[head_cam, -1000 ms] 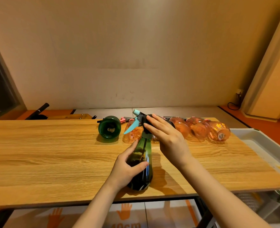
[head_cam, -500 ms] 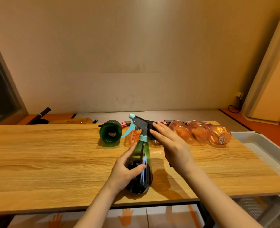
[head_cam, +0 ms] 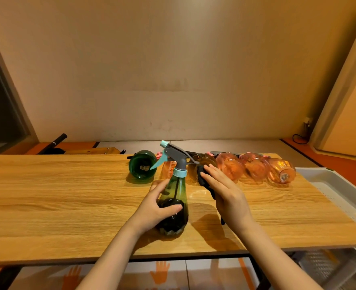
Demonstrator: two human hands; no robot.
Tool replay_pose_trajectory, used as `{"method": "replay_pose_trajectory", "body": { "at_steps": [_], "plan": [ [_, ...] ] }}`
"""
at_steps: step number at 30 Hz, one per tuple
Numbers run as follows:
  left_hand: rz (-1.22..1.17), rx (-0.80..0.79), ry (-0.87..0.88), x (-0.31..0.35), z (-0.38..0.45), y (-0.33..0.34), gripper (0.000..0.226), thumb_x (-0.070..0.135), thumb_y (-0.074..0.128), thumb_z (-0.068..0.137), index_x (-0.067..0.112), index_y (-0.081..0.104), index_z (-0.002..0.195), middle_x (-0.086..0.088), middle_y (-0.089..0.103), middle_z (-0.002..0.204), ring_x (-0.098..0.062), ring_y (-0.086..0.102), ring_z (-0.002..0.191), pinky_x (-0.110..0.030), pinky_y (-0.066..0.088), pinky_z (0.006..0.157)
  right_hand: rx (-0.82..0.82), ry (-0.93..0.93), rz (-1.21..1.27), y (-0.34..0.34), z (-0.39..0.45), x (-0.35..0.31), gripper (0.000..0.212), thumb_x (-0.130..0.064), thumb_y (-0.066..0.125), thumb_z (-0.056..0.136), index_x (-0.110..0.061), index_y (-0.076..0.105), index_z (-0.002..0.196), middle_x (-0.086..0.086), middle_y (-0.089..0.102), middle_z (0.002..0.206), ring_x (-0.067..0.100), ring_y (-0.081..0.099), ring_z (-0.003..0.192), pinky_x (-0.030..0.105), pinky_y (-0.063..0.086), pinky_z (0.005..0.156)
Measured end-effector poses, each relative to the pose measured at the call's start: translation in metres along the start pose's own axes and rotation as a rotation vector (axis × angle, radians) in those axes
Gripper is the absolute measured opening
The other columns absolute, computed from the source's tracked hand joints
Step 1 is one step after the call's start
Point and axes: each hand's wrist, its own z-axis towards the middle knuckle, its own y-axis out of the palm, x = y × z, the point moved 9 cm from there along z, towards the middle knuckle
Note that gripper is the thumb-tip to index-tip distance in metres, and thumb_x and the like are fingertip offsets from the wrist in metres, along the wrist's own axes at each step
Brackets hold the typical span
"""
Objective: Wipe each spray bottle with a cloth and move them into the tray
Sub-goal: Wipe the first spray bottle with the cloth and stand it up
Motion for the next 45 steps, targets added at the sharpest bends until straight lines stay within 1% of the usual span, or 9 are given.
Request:
{"method": "replay_pose_trajectory", "body": {
  "at_steps": [6,11,14,23,28,31,37,42,45],
  "plan": [
    [-0.111,0.046,-0.002,0.002,-0.004,-0.006,0.062,0.013,0.057,0.088,0.029,0.028,0.14,0.018,0.048,0.124,0.013,0.051,0.109,-0.004,0.042,0.081,0.016,0.049,0.023,0.0,-0.009,0.001,0.049,0.015,0.051,0.074,-0.001,0.058,0.12,0.008,0.05,0.129,0.018,0.043,0.124,0.018,0.026,0.109],
    [0.045,0.159,-0.016,-0.004,-0.007,-0.008,0.081,0.059,0.061,0.068,0.031,0.035,0.139,0.007,0.049,0.135,-0.011,0.045,0.126,-0.034,0.043,0.104,0.021,0.074,0.041,0.004,-0.009,-0.003,0.054,0.014,0.05,0.073,-0.005,0.055,0.123,0.005,0.048,0.131,0.015,0.041,0.126,0.017,0.025,0.109],
    [0.223,0.257,-0.01,0.0,-0.009,-0.009,0.106,0.076,0.056,0.053,0.018,0.037,0.141,0.006,0.036,0.13,-0.011,0.032,0.127,-0.028,0.034,0.104,0.021,0.065,0.052,0.006,-0.009,-0.006,0.054,0.014,0.05,0.073,-0.004,0.054,0.124,0.005,0.048,0.131,0.015,0.04,0.127,0.018,0.026,0.109],
    [0.012,0.308,0.016,-0.003,-0.012,-0.009,0.071,0.021,0.074,0.081,0.022,0.036,0.142,0.005,0.051,0.133,-0.01,0.048,0.123,-0.026,0.041,0.099,0.0,0.068,0.077,0.014,-0.015,-0.003,0.053,0.014,0.052,0.071,-0.004,0.058,0.121,0.004,0.05,0.128,0.017,0.044,0.123,0.02,0.028,0.109],
    [0.036,0.415,0.013,-0.007,-0.012,-0.011,0.065,0.028,0.082,0.073,0.026,0.047,0.128,0.005,0.057,0.121,-0.011,0.052,0.114,-0.032,0.047,0.094,0.026,0.206,0.241,0.015,-0.014,0.002,0.042,-0.001,0.052,0.079,-0.009,0.06,0.119,-0.004,0.053,0.125,0.0,0.044,0.121,0.01,0.031,0.102],
    [-0.146,0.282,0.028,-0.01,-0.009,-0.005,0.055,0.016,0.082,0.072,0.034,0.052,0.114,0.006,0.063,0.111,-0.01,0.061,0.105,-0.022,0.052,0.083,0.087,0.356,0.392,0.012,-0.015,0.015,0.047,0.003,0.05,0.078,-0.02,0.056,0.119,-0.017,0.054,0.121,-0.012,0.044,0.119,0.009,0.034,0.1],
    [-0.084,0.275,0.06,-0.01,-0.014,-0.004,0.066,0.056,0.071,0.056,0.039,0.048,0.116,0.008,0.047,0.118,0.007,0.049,0.109,-0.008,0.044,0.084,0.109,0.448,0.441,0.01,-0.015,0.026,0.046,-0.001,0.048,0.078,-0.021,0.057,0.118,-0.017,0.056,0.117,-0.011,0.047,0.116,0.01,0.036,0.098],
    [-0.101,0.283,0.047,-0.005,-0.017,-0.001,0.061,0.012,0.074,0.081,0.038,0.039,0.123,0.019,0.051,0.117,0.0,0.052,0.11,-0.007,0.046,0.079,0.101,0.444,0.442,0.011,-0.017,0.026,0.052,0.012,0.051,0.079,-0.022,0.056,0.119,-0.014,0.057,0.118,-0.009,0.048,0.117,0.013,0.037,0.1],
    [-0.004,0.294,0.029,-0.003,-0.014,0.005,0.068,0.028,0.079,0.075,0.033,0.04,0.131,0.013,0.055,0.118,-0.005,0.052,0.109,-0.019,0.047,0.089,0.136,0.431,0.435,0.006,-0.014,0.023,0.048,0.002,0.049,0.078,-0.022,0.055,0.119,-0.011,0.057,0.119,-0.01,0.047,0.117,0.012,0.036,0.1]
  ]
}}
